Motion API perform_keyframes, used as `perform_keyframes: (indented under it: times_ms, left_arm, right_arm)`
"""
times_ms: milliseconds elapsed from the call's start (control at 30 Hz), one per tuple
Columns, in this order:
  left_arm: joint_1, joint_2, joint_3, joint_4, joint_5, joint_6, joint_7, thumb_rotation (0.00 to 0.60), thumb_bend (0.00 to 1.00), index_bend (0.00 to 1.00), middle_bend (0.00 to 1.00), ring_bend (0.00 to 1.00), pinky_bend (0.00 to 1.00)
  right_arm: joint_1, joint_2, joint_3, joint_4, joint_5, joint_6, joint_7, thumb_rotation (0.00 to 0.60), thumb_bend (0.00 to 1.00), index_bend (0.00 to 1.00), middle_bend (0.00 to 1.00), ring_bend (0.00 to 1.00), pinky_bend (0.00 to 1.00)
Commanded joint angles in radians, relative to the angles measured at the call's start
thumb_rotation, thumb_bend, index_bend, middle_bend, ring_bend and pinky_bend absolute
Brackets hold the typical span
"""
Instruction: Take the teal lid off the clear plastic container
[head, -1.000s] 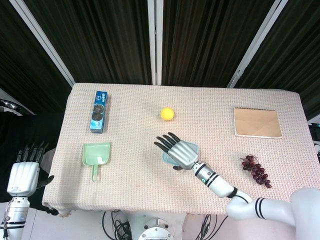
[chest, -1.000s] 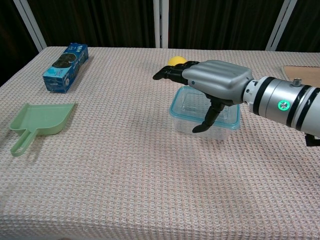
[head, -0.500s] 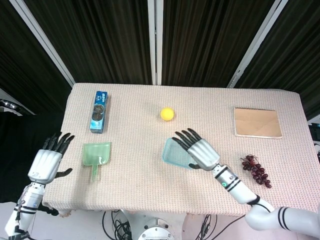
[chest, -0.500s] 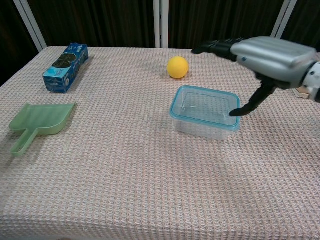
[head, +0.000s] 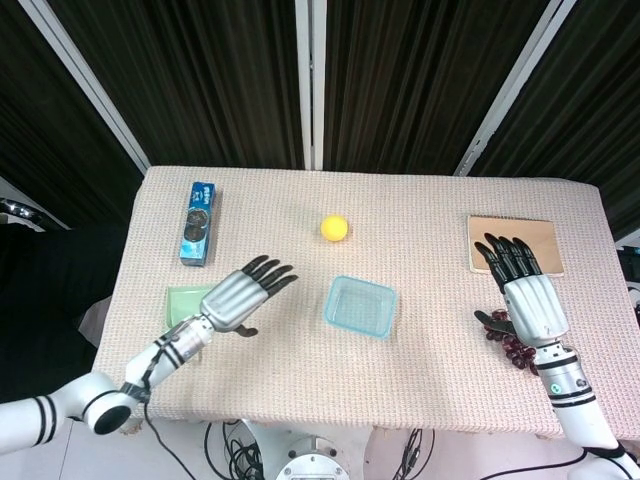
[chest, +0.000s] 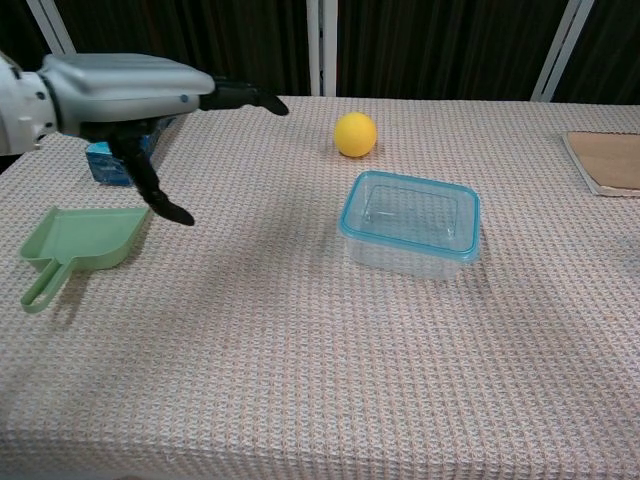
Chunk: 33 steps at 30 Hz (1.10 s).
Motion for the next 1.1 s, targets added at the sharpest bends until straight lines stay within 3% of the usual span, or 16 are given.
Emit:
perform_keyframes:
  times_ms: [33, 167, 500, 1100]
  left_arm:
    - [-0.143, -0.089, -0.049, 0.030, -0.195, -0.145, 0.087, 0.600, 0.00, 0.00, 0.00, 0.00, 0.00]
    - [-0.239, -0.130, -0.044, 0.052, -0.373, -0.174, 0.162, 0.600, 0.00, 0.00, 0.00, 0.00, 0.01]
    - [-0.485, -0.225, 0.015, 0.094, -0.791, -0.082, 0.328, 0.600, 0.00, 0.00, 0.00, 0.00, 0.02]
    - [-0.706, -0.313, 0.084, 0.205, -1.130, -0.016, 0.409, 0.600, 0.00, 0.00, 0.00, 0.00, 0.04]
  right_arm:
    - [-0.009, -0.002, -0.001, 0.007, -0.017, 0.000, 0.011, 0.600, 0.00, 0.00, 0.00, 0.00, 0.00]
    - [-0.015, -0.011, 0.001, 0.020, -0.036, -0.002, 0.025, 0.600, 0.00, 0.00, 0.00, 0.00, 0.00]
    - [-0.032, -0.024, 0.008, 0.044, -0.060, -0.012, 0.055, 0.600, 0.00, 0.00, 0.00, 0.00, 0.00]
    - [-0.058, -0.024, 0.015, 0.073, -0.081, -0.025, 0.101, 0.600, 0.00, 0.00, 0.00, 0.00, 0.00]
